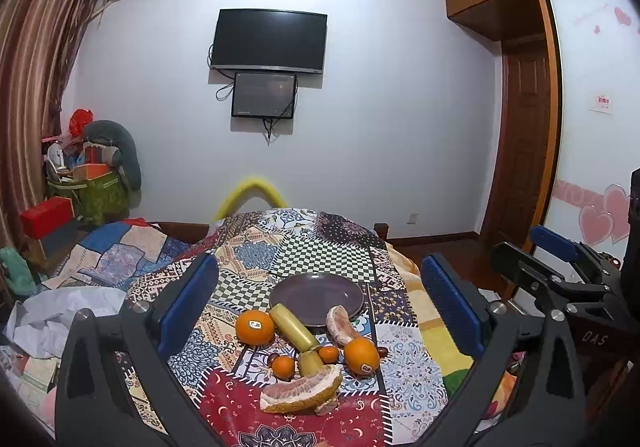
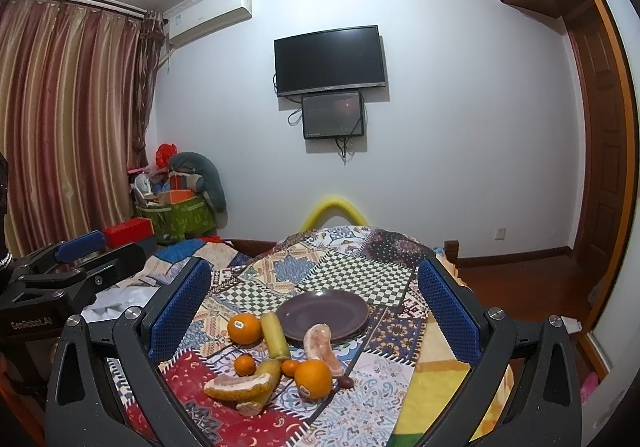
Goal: Organize fruits
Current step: 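Grasp the rind-on pomelo wedge with the left tool while the right tool grasps the large orange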
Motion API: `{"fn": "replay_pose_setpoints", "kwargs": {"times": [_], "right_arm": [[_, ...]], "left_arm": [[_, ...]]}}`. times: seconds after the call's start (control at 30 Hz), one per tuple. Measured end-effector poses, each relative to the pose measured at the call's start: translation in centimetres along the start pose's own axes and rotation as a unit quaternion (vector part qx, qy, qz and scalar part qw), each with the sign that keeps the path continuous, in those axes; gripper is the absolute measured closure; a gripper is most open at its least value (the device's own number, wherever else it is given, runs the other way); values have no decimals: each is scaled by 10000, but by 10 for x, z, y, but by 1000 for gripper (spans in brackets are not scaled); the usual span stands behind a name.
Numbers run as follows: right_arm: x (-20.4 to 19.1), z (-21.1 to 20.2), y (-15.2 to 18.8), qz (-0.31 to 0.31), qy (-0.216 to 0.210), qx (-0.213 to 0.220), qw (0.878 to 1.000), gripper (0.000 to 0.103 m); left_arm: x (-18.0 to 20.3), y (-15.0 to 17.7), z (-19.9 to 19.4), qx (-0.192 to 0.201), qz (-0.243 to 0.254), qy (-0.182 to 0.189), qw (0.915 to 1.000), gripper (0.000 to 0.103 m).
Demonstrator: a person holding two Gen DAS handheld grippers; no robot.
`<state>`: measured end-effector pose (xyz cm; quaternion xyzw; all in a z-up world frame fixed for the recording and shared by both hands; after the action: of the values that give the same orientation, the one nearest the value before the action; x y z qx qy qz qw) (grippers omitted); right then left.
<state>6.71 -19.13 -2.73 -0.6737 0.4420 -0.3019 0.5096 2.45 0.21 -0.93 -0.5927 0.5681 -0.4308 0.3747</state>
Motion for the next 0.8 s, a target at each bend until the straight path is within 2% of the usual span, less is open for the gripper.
{"fn": "replay_pose_setpoints", "kwargs": {"times": [0.23,0.47,0.8], "right_arm": [[9,21,13,174,-102,-428,9989,0],[20,51,37,61,346,-903,9953,0],[25,95,71,-2,68,-1767,9842,3]], "left_arm": [[-7,12,17,-254,38,-69,9996,0],[-31,36,61,-1006,-134,-120,9948,13],[-39,83,115,-1931,-152,23,9811,15]]}}
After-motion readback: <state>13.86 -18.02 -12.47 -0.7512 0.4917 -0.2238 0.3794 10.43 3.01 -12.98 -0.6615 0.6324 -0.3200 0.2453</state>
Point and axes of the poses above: each gripper's, at about its wrist camera, not at the fingertips, and z roughly the way its jaws point, x to its right, y to its underside, the point moved 2 cm from there along z, roughly the way its jaws point, and after that the axes turned 6 degrees about -x, right-handed, at the moved point
